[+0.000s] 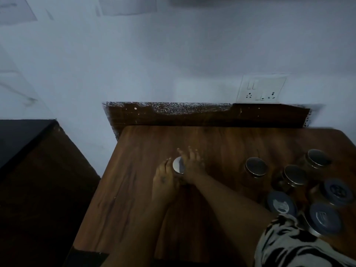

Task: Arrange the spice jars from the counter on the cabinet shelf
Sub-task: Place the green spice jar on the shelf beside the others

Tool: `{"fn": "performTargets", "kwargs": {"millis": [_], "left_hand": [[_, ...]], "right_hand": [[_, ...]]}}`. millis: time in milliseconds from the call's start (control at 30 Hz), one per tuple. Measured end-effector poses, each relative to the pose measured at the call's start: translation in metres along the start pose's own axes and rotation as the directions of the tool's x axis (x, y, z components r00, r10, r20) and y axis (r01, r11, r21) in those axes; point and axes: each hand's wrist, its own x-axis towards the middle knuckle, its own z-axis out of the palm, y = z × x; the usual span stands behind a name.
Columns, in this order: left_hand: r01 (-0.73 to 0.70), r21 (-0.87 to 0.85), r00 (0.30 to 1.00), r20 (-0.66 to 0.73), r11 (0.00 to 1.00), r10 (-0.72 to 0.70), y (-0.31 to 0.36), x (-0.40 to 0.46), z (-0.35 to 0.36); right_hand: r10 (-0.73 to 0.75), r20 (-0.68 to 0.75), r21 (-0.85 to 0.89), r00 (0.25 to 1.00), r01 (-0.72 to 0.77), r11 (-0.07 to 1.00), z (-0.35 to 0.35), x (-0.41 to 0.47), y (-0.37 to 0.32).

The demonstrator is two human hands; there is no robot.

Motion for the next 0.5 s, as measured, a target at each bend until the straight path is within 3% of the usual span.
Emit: {"fn": "performTargets", "kwargs": {"millis": [100,267,367,433,500], "left_hand": [[-0.004,-0.018,1.0,-0.003,1.0,0.004,-0.01,-0.007,0.005],[0.103,-0.073,0.995,0.026,0.992,-0.101,-0.024,-0.021,0.005],[0.282,-0.175,0.957,0.116,0.943,-0.265,-0.021,-0.023,0.005],[0.291,-0.174,0.948,0.186,0.941,-0.259,-0.016,-0.024,0.006],[0.245,-0.152,0.953,0.221,0.958,-0.209,-0.008,-0.025,0.008]], "right_hand": [[-0.081,0.118,-0.061,0.99,0.089,0.994,0.013,0.005,-0.003],[-0.063,0.105,-0.02,0.992,0.066,0.998,0.018,0.003,-0.003],[0.1,0.021,0.141,0.995,-0.101,0.985,0.003,-0.008,0.002],[0.257,-0.032,0.251,0.966,-0.242,0.937,-0.012,-0.016,0.011],[0.318,-0.075,0.258,0.945,-0.29,0.921,-0.026,-0.025,0.02]]}}
